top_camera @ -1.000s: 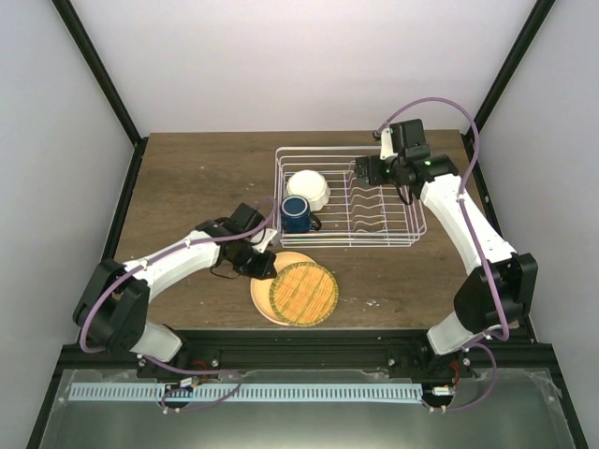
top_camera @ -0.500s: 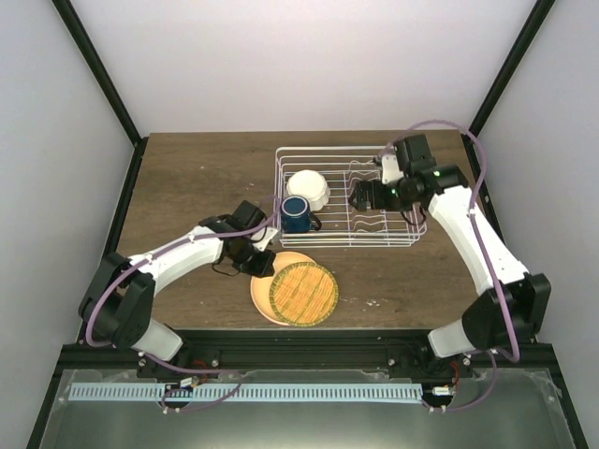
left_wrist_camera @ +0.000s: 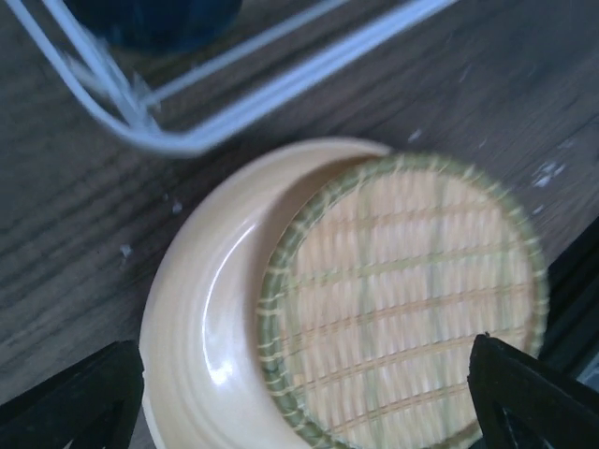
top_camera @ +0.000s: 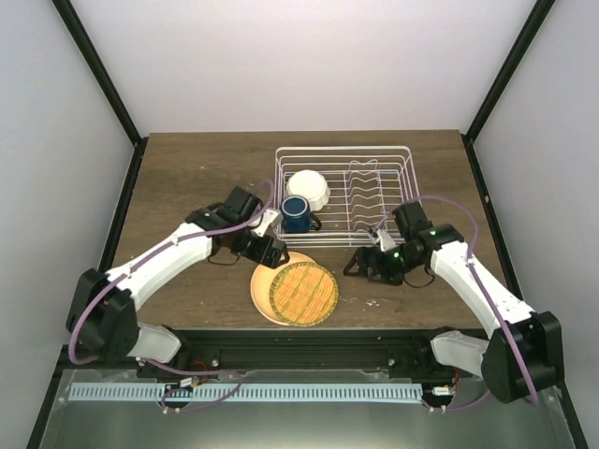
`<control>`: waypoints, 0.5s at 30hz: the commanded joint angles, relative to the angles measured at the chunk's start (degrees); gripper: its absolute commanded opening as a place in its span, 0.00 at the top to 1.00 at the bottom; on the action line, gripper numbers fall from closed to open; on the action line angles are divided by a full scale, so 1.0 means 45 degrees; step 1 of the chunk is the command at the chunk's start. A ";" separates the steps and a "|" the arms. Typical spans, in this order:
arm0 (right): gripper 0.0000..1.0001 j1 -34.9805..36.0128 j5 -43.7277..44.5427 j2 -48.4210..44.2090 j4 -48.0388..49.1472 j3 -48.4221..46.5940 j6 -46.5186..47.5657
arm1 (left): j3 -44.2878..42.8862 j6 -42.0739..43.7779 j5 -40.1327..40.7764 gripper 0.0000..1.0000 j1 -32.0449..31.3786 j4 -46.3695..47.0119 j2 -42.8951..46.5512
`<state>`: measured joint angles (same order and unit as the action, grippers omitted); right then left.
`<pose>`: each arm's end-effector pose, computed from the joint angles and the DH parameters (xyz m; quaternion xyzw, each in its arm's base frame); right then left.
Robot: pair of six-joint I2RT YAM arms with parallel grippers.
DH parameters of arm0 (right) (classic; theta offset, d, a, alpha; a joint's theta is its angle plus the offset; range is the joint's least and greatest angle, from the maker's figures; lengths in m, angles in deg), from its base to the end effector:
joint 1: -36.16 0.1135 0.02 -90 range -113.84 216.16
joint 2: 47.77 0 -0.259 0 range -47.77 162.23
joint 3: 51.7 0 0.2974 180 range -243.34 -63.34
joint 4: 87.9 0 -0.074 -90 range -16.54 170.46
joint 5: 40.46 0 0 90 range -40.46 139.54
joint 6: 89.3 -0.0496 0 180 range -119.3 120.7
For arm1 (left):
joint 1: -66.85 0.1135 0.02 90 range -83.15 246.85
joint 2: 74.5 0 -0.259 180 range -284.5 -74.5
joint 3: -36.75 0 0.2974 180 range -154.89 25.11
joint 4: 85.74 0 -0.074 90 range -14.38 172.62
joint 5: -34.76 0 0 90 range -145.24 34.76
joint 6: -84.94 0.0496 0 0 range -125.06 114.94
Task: Load the mixed dishes into the dish rack
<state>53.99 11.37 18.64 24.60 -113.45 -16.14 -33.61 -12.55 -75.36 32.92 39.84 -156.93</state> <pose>0.2261 0.1049 0.2191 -0.0588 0.9331 0.3520 0.0436 0.2600 -0.1955 0.1975 0.2551 0.9303 -0.2309 0.1272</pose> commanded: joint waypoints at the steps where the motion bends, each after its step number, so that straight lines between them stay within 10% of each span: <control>1: 0.11 0.0133 -0.1247 -0.0210 0.2072 0.1590 -0.0306 | -0.0839 0.0246 0.0524 0.01 0.0024 -0.0004 0.1462; 15: 0.29 0.0740 -0.2135 0.2904 0.6676 0.3040 0.0146 | -0.1465 -0.1209 0.2565 0.00 0.0988 0.0941 0.3309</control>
<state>55.69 3.50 28.71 47.25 -100.33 -16.66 -38.03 -16.35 -65.11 37.09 43.25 -142.35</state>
